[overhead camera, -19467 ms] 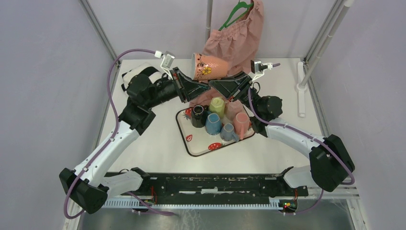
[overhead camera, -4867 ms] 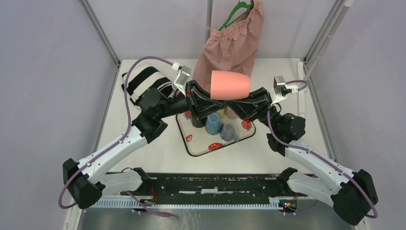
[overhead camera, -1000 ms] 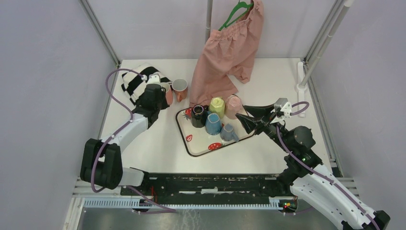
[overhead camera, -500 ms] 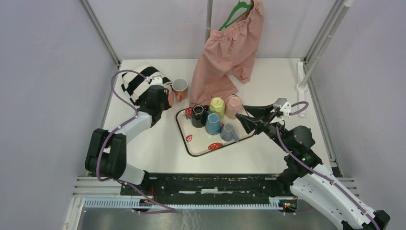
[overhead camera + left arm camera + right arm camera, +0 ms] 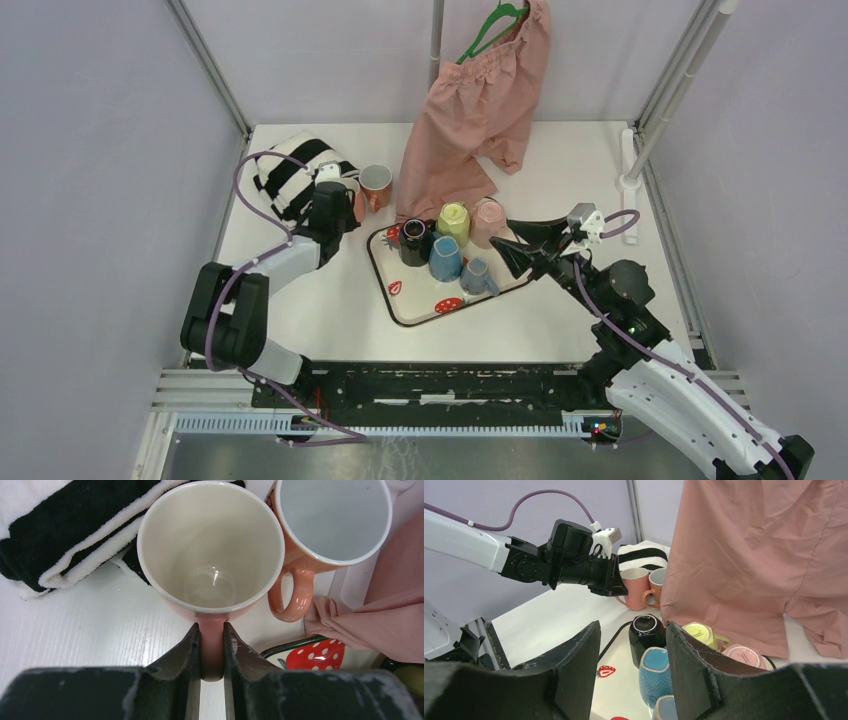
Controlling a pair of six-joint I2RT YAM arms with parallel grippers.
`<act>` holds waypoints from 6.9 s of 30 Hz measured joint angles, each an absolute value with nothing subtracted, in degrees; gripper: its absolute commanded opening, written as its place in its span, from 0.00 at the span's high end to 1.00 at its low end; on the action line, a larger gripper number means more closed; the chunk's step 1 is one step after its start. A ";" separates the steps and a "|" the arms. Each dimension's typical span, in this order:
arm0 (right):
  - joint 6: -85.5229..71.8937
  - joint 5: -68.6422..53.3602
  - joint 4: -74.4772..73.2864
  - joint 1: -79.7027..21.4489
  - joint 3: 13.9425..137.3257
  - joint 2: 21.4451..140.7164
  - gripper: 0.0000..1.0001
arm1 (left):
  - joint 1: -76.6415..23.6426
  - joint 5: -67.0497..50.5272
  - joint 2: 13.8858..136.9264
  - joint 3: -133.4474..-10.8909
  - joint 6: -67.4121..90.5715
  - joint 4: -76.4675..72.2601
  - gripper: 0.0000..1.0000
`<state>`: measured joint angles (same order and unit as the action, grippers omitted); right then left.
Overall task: Turn the mug right side up
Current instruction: Place the cup at the center of the board, then turn over the cup on the tray.
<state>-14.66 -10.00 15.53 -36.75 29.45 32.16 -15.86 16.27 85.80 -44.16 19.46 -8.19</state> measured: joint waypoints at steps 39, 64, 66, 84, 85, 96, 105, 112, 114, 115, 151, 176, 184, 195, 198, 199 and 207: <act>-16.88 -2.50 13.02 -36.75 30.74 37.30 0.43 | -18.13 22.44 77.14 -46.35 24.32 3.27 0.49; 2.09 -0.23 -24.56 -36.75 45.93 61.43 0.37 | -18.13 8.62 54.85 -48.34 23.44 13.32 0.30; 3.14 -1.50 -24.97 -36.75 45.82 62.87 0.37 | -18.13 7.14 54.30 -48.45 22.90 13.34 0.30; 6.63 -9.34 -23.38 -36.75 45.08 74.98 0.44 | -18.13 1.30 50.96 -48.82 21.61 13.37 0.32; 6.79 -9.45 -23.22 -36.75 45.08 75.46 0.45 | -18.13 1.23 50.94 -49.01 21.61 13.34 0.32; 8.49 -10.39 -21.30 -36.75 45.08 79.37 0.60 | -18.13 -2.57 50.65 -49.60 21.61 12.47 0.30; 9.34 -10.70 -20.84 -36.77 45.08 79.59 0.85 | -18.13 -7.33 50.68 -49.60 21.58 9.56 0.23; 9.98 -10.92 -20.62 -37.04 45.08 79.64 1.00 | -18.13 -9.32 50.68 -49.63 21.52 9.37 0.24; 9.98 -10.87 -20.62 -37.10 45.08 79.61 1.00 | -18.13 -9.47 50.70 -49.69 21.50 9.50 0.24; 9.98 -10.83 -20.62 -37.12 45.08 79.53 1.00 | -18.13 -9.58 50.70 -49.78 21.47 9.72 0.24; -10.48 -8.71 3.31 -37.50 35.73 49.32 1.00 | -18.24 -20.78 50.09 -49.32 21.23 5.39 0.12; -42.87 -7.53 51.81 -37.50 17.80 41.95 1.00 | -35.75 -30.48 54.06 -44.40 29.02 -15.90 0.17; -46.37 -13.65 64.60 -37.50 17.82 45.36 1.00 | -40.47 -32.47 59.33 -46.89 29.30 -18.24 0.22; -49.84 -20.38 72.62 -37.50 18.00 49.19 1.00 | -45.58 -34.61 61.41 -50.00 29.32 -21.85 0.30; -50.13 -21.02 73.63 -37.50 18.04 49.19 1.00 | -46.39 -35.20 61.93 -50.11 29.30 -22.79 0.34; -50.22 -21.08 73.80 -37.50 18.04 49.19 1.00 | -46.68 -35.38 62.22 -50.17 29.30 -22.94 0.34; -51.20 -22.52 75.42 -37.50 18.55 49.78 1.00 | -48.25 -36.21 64.34 -50.96 29.30 -23.31 0.39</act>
